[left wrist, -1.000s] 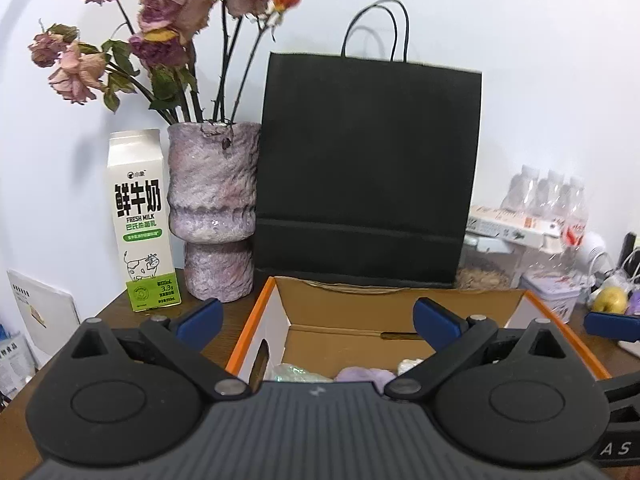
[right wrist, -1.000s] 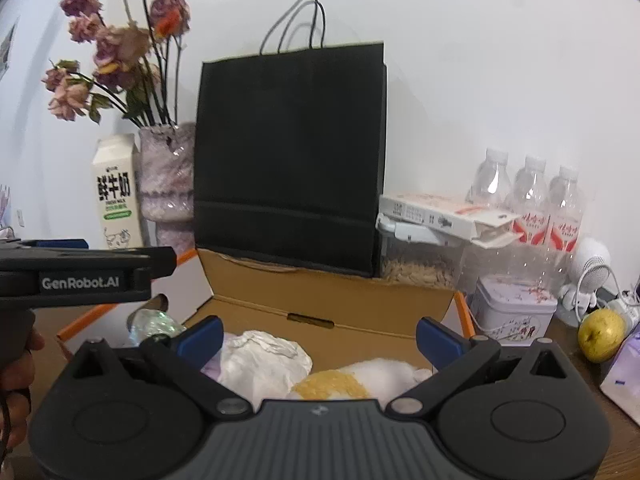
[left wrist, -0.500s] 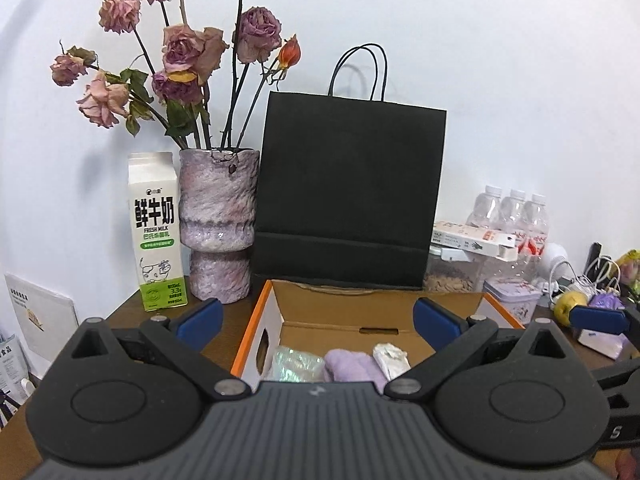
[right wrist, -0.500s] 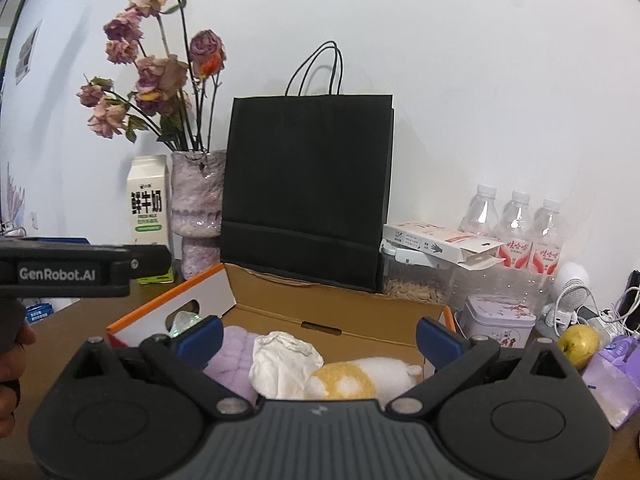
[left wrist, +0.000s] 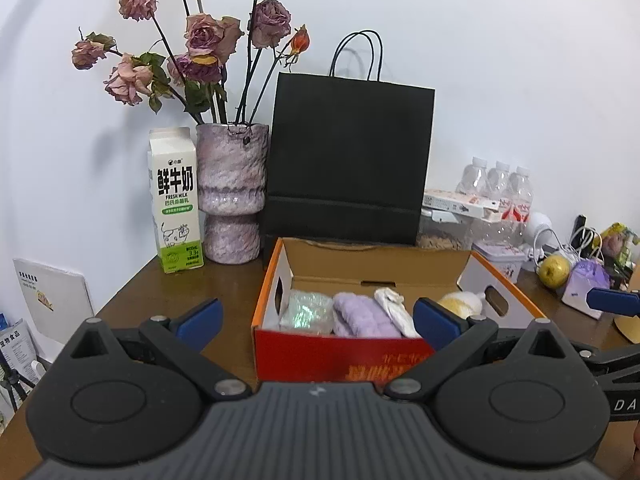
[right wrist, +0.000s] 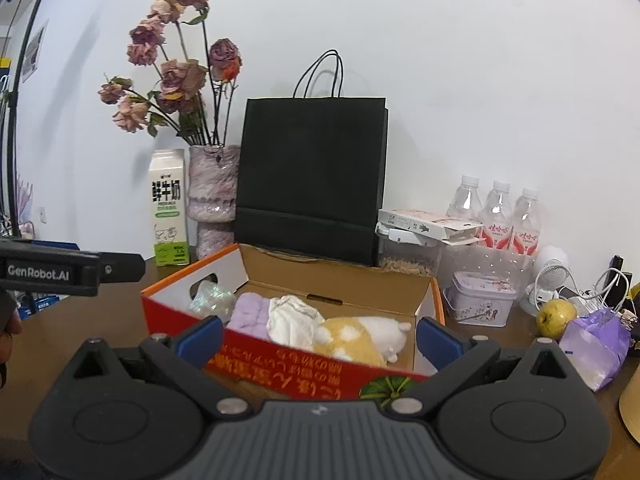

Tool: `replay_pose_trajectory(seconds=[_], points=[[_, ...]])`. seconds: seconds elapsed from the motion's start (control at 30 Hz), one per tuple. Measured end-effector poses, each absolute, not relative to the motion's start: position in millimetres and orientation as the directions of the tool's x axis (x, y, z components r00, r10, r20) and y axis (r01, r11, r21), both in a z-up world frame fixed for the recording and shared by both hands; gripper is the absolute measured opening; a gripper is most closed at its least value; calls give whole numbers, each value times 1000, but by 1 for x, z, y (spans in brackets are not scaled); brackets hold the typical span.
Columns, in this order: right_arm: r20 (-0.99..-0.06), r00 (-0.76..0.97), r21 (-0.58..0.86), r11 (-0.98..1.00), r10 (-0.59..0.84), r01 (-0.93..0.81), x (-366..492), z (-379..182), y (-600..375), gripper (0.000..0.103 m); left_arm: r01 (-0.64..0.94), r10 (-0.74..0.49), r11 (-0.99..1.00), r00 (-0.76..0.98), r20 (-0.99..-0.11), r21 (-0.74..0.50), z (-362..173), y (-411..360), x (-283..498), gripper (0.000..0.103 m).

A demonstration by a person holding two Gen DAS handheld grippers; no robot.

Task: Organize objects
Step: 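Open both tools to release the items and withdraw from the box, then grasp the navy pouch with left tool while right tool grasps the white bottle cap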

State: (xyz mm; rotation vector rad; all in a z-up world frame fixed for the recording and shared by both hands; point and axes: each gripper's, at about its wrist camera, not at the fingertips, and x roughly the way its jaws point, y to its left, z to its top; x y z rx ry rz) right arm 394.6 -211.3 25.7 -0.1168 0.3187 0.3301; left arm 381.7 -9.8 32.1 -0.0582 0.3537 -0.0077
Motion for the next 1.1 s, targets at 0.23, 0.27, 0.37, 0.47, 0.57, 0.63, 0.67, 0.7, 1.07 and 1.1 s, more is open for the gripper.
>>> replay_pose_trajectory(seconds=[0.23, 0.27, 0.37, 0.47, 0.57, 0.63, 0.67, 0.7, 1.07, 1.1], points=[[-338, 890, -78, 933, 307, -351, 355, 14, -210, 103, 35, -45, 999, 925, -377, -34, 24, -15, 353, 103], [-343, 887, -78, 932, 310, -355, 350, 12, -210, 103, 45, -55, 998, 920, -387, -34, 23, -16, 349, 103], [-359, 879, -74, 929, 313, -362, 331, 5, -209, 103, 59, -61, 998, 909, -412, -17, 17, -19, 336, 103], [-376, 873, -72, 929, 311, -362, 314, -2, -210, 103, 75, -72, 997, 897, -436, -10, 12, -19, 323, 103], [-396, 867, -64, 933, 301, -353, 298, -12, -213, 103, 84, -74, 996, 880, -468, 0, 5, -18, 311, 103], [-414, 862, -57, 937, 292, -344, 288, -22, -216, 103, 89, -71, 996, 867, -494, 13, 0, -17, 304, 103], [-423, 860, -53, 940, 285, -338, 284, -27, -218, 103, 90, -69, 996, 861, -504, 19, -3, -17, 301, 103], [-435, 856, -48, 942, 280, -332, 281, -32, -220, 103, 95, -68, 995, 854, -516, 25, -5, -17, 298, 103], [-485, 830, 34, 955, 275, -296, 250, -51, -238, 103, 162, -85, 985, 773, -628, 65, -37, -18, 270, 103], [-488, 829, 42, 956, 273, -291, 248, -51, -239, 103, 176, -92, 982, 764, -638, 68, -39, -19, 269, 103]])
